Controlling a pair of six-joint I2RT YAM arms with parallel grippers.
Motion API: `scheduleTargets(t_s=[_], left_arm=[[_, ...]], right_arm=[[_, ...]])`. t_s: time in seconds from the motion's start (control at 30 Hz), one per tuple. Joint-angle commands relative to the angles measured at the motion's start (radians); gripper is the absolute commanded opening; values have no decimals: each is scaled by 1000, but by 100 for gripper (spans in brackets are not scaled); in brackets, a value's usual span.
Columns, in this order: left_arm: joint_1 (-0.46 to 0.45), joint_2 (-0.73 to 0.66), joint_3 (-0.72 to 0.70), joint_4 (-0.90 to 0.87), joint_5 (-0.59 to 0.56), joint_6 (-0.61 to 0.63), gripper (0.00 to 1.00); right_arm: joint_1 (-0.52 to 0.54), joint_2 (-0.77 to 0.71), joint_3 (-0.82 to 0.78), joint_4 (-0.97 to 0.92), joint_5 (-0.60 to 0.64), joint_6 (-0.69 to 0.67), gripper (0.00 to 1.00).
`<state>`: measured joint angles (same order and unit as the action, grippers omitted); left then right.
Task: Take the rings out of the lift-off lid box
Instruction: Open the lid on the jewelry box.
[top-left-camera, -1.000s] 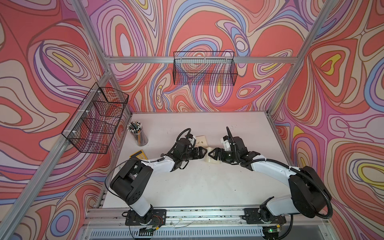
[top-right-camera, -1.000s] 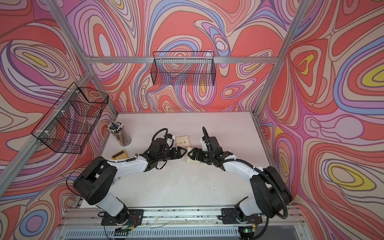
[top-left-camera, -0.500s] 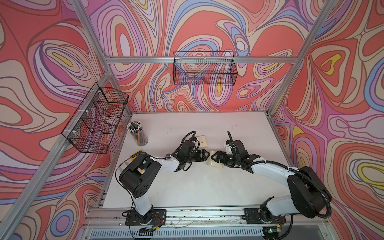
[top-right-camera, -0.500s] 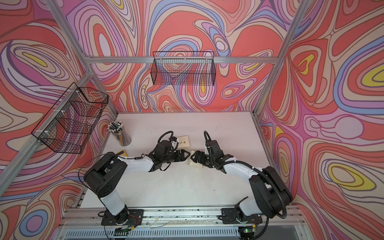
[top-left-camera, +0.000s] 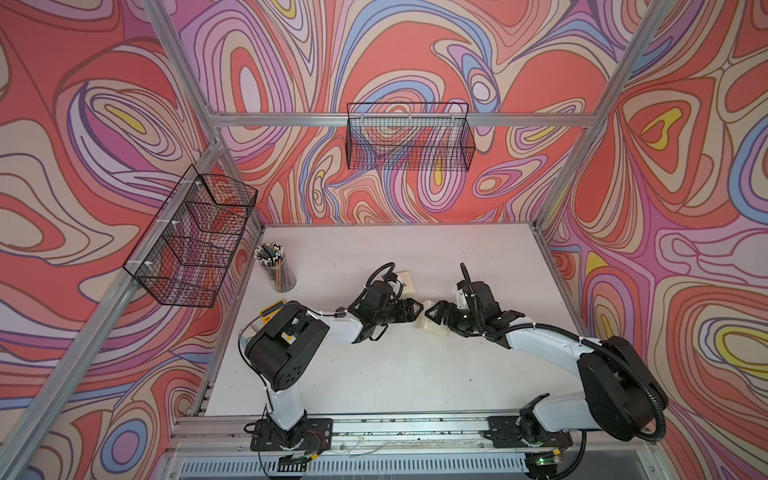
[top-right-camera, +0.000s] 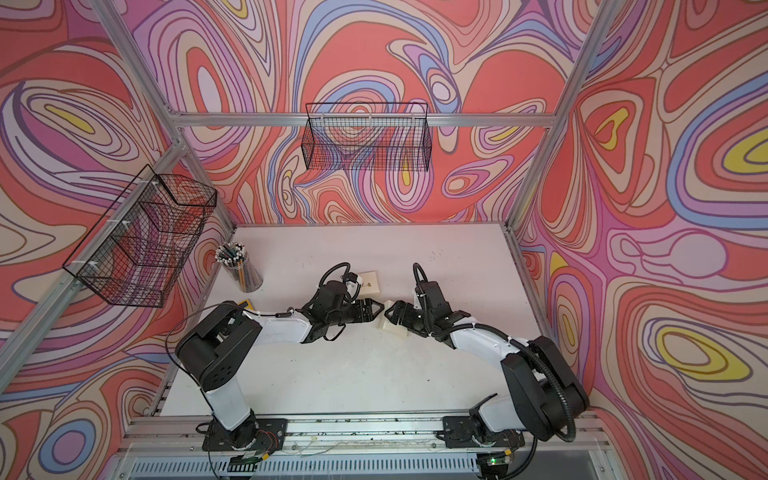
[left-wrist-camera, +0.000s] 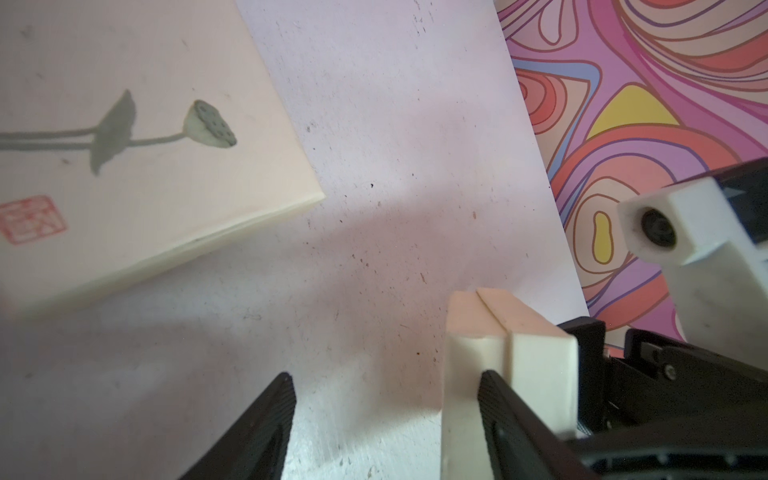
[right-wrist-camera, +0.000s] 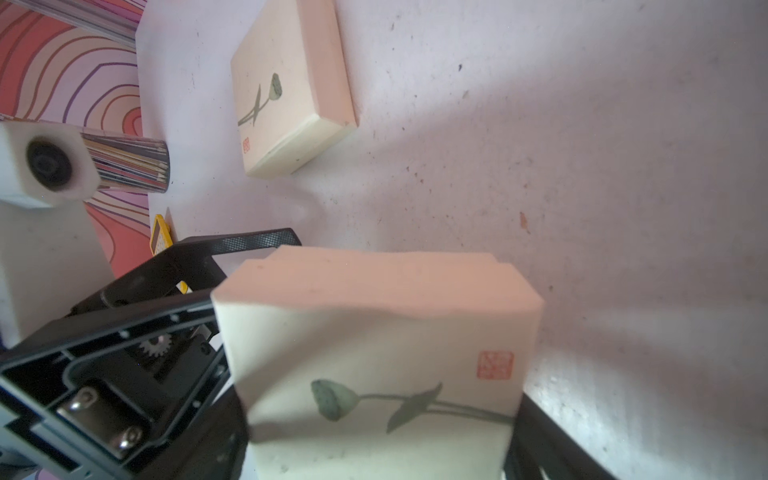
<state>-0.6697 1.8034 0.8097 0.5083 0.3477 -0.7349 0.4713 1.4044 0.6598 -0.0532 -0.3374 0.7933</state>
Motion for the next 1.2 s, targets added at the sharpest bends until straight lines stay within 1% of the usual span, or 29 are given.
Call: scheduleTargets(t_s=[0.0,0.5,0.6,0.8,0.93,1.17], left_arm=[[-48,77,-3,-88,6,6,72],[-51,123,29,-120,0,26,71],[-51,110,28,-128,-7,29,71],[-50,15,14,-188,-52,58,71],[-44,-51,16,-242,-65,74,72],[-37,-147,-5,-278,-92,85,74]], right_arm=[[33,-87,39,289,-231,-8,69],[29,-101,42,299,-244,5,73],[28,-97,61,227,-212,-25,72],[22,-83,64,164,-182,-46,72],[16,-83,57,178,-196,-48,73],[-14,-101,52,155,-189,-47,73]])
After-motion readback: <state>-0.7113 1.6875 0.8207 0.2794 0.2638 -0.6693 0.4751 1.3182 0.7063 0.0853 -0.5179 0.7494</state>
